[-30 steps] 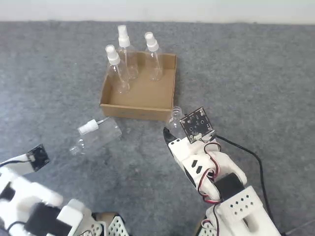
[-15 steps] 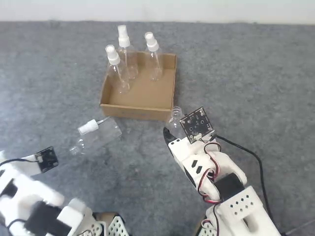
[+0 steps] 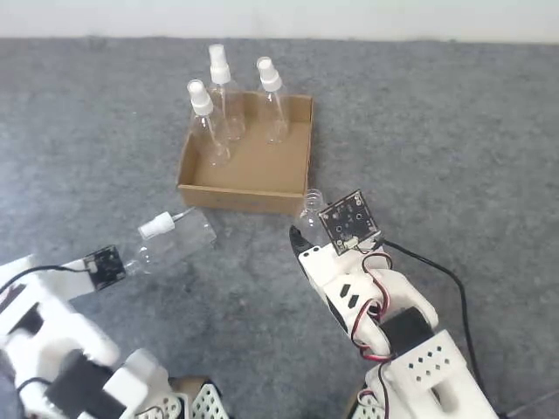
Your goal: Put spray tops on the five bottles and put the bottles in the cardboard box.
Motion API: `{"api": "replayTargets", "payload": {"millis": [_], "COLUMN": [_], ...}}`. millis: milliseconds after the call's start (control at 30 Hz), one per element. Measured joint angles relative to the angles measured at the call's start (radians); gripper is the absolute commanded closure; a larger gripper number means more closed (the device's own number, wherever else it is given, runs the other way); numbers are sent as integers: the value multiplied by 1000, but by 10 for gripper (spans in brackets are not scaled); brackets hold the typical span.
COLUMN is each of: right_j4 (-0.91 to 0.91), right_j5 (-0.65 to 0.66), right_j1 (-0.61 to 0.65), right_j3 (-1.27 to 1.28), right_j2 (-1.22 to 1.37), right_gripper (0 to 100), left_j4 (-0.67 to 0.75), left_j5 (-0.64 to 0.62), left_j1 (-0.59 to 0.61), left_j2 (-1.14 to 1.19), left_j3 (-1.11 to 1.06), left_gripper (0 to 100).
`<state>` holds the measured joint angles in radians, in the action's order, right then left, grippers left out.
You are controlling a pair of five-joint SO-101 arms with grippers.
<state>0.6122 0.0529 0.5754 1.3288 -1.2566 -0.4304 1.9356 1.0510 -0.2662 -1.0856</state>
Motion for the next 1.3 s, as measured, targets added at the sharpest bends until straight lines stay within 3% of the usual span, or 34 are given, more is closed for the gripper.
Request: {"api": "replayTargets", "payload": {"millis": [333, 867, 1033, 1300], "right_j4": [0, 0, 0, 0], "right_j5": [0, 0, 0, 0], "right_j1": [0, 0, 0, 0], "right_j3": [0, 0, 0, 0], "right_j2": [0, 0, 0, 0], "right_gripper": [898, 898, 898, 898], "left_j4": [6, -2, -2, -3], "left_j5": [-89, -91, -97, -261], "left_j1": [-38, -48, -69, -71], "left_j2": [-2, -3, -3, -2], "left_j3": [-21, -80, -81, -38], "left_gripper": [779, 987, 991, 991]}}
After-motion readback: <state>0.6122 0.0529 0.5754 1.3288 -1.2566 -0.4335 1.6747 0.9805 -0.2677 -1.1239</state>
